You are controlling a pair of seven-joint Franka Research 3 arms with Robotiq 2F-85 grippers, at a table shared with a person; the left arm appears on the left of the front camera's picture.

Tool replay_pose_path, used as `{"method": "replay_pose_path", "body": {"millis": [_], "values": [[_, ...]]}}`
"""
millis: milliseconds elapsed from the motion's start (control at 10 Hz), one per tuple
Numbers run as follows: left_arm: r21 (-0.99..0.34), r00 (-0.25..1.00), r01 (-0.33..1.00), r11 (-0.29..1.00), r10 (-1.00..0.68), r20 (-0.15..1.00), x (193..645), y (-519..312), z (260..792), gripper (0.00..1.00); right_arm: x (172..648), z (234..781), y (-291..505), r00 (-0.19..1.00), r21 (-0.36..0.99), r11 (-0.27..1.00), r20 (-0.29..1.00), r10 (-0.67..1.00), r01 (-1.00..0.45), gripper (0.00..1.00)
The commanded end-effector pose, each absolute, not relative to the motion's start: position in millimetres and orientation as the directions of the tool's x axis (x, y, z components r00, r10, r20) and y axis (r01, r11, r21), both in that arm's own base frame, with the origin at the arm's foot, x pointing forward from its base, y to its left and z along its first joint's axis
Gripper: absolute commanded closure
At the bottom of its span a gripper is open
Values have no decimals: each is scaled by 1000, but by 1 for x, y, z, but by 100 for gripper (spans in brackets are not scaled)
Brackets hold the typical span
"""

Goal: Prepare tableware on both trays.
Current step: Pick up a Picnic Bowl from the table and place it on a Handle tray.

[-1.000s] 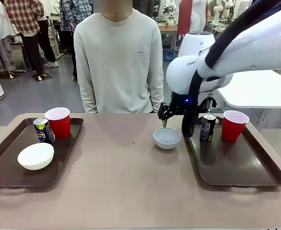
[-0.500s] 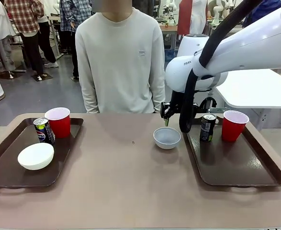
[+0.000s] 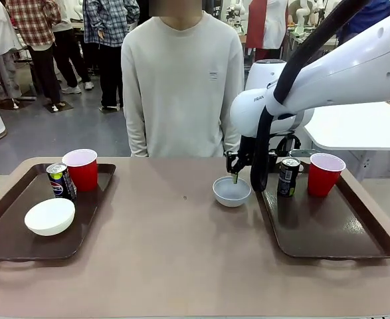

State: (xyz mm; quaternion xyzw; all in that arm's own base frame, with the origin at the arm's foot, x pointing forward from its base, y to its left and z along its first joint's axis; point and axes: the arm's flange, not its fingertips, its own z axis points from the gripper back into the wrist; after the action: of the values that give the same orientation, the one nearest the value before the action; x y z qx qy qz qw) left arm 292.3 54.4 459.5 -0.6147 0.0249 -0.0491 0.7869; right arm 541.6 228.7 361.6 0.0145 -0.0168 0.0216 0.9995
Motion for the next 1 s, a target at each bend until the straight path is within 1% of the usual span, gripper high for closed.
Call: {"method": "replay_pose_path", "body": {"millis": [0,100,200,700,800,900], "values": [[-973,993,70,222,-109,46,292,55,460,0,545,349,232,999,-1,999,29,32,-32,23],[-973,993,70,222,-109,46,292,55,460,0,545,343,231,999,-5,999,18,37,-36,23],[-973,993,70,222,-109,46,292,55,460,0,545,341,230,999,1,999,13,46,-46,31],[-973,993,70,222,-109,46,292,55,460,0,546,342,229,999,16,999,-4,41,-41,79],[-973,993,70,222,-109,46,292,55,460,0,545,341,228,999,20,998,-11,52,-52,100],[-973,993,70,222,-109,46,292,55,460,0,545,342,227,998,27,998,-18,65,-65,100]]}}
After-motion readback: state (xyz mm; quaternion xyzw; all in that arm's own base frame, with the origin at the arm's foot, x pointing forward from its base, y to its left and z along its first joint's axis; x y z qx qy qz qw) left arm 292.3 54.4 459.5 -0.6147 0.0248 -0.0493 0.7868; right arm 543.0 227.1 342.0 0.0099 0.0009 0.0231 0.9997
